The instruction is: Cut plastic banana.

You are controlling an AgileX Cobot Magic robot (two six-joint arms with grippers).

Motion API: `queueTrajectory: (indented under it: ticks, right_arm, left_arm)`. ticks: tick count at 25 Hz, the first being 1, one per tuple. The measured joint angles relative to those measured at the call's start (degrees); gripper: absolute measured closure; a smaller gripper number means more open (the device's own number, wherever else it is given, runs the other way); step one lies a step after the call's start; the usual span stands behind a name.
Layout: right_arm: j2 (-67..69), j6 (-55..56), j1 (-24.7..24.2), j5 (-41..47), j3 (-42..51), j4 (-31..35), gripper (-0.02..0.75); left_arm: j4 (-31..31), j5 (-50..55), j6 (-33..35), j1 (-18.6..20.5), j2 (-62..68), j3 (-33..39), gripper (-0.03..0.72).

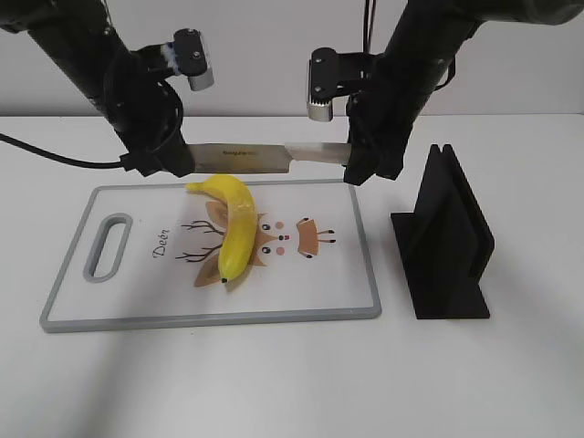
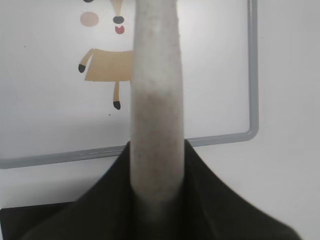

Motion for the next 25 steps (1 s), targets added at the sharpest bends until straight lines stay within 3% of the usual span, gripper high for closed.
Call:
queueTrajectory:
  ticks: [12,15,17,21,25]
  right_arm:
    - [-4.62,-1.90,0.26,3.86,0.00,1.26,0.570]
    - [-4.62,-2.09,0.26,4.03,0.02,1.26,0.570]
    - [-4.62,-2.08,0.26,4.47,0.07,0.84,0.570]
    - [-4.62,-2.08,0.01,5.16,0.15,0.32,0.570]
    - [-4.62,-2.08,-0.03,5.40,0.22,0.25,0.570]
  left_arm:
    - [-0.37,5.30,0.52,-0.05,-4.65,0.00,0.675]
    - [-1.28,5.18,0.36,0.02,-4.65,0.00,0.637]
    - [-2.93,4.71,0.03,0.26,-4.72,0.00,0.546]
    - [-4.13,3.76,-0.15,0.49,-4.97,0.00,0.294]
    - [-4.27,2.15,-0.86,0.50,-6.97,0.00,0.127]
